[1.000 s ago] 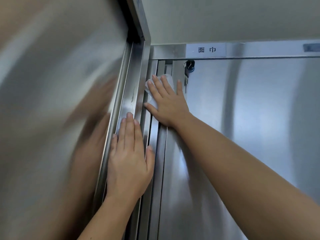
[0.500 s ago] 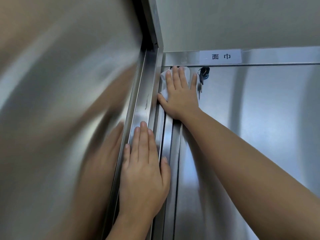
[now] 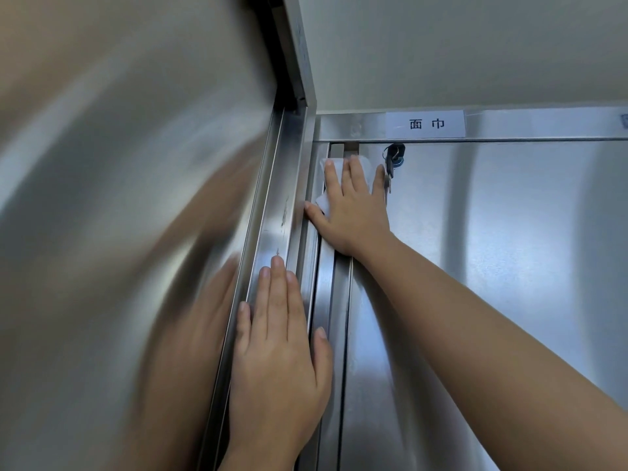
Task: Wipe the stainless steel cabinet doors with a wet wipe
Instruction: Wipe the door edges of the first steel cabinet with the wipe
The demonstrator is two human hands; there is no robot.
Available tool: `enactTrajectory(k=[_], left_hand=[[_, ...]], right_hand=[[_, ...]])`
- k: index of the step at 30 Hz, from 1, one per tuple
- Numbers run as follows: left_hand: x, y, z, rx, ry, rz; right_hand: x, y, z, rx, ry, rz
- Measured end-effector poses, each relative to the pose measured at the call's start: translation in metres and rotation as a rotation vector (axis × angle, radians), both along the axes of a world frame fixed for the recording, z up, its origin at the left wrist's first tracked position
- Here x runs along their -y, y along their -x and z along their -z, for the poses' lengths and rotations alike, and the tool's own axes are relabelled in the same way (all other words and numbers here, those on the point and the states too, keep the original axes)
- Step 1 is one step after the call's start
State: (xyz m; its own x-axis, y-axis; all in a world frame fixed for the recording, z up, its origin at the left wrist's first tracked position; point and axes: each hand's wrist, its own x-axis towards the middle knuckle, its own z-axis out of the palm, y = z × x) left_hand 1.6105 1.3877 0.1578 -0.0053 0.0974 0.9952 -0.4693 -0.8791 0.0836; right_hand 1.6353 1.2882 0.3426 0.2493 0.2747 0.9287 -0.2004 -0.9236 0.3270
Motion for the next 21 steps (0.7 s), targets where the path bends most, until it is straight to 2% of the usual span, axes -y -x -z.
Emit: enactTrajectory(k=[8,15,21], left_hand=[[0.0,-0.001,0.001,0.015,0.007,0.043],[0.0,-0.001,0.001,0.023,0.009,0.061],[0.0,-0.001,0.001,0.04,0.01,0.06]], right_hand=[[-0.007,0.001,-0.022,-0.012,-0.043,0.025],[-0.003,-0.001,0.005,-0.003,0.013,-0.004],[-0.012,0.002,-0.02,-0.031,-0.083,0.005]])
